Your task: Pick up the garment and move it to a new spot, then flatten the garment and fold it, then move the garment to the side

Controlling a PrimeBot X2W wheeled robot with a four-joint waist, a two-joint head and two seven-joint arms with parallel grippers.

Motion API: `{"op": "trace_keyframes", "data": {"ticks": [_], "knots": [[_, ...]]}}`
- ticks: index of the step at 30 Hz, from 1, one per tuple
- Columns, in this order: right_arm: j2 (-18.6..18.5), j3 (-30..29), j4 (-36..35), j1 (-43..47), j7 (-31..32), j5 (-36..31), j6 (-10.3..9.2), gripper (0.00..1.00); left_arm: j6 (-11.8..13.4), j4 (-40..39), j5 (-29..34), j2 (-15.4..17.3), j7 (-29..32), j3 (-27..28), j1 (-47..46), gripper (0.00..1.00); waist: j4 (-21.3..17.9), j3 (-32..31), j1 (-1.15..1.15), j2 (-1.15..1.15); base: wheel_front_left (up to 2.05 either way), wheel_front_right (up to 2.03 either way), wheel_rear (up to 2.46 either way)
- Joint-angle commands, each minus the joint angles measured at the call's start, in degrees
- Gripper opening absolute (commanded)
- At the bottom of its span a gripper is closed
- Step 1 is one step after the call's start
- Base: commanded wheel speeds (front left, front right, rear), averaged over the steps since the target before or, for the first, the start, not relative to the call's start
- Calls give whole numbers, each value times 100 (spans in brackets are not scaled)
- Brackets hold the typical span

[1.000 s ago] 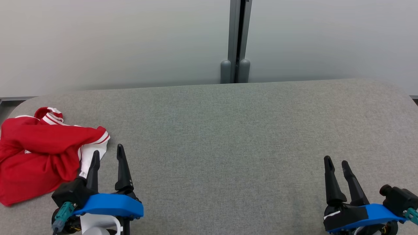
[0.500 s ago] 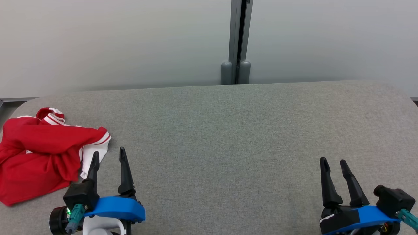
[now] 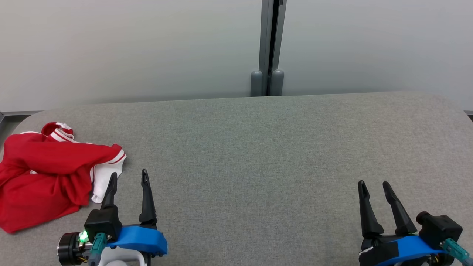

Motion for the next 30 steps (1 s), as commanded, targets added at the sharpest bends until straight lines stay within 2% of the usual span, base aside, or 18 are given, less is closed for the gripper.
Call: {"op": "trace_keyframes", "data": {"ticks": [1, 7, 30], "knots": [[-41, 7, 11, 67, -53, -136, 14, 100, 30, 24, 142, 20, -49, -21, -59, 100, 3, -3, 0, -1, 0, 0, 0], [-41, 29, 71, 75, -111, -351, 14, 100, 70, 65, 376, 20, -111, -34, -60, 100, 20, -1, 0, -1, 0, 0, 0], [-40, 76, 177, 40, -109, -278, 13, 100, 41, 176, 290, 19, -106, 19, -90, 100, 47, 12, 0, -1, 0, 0, 0]]}}
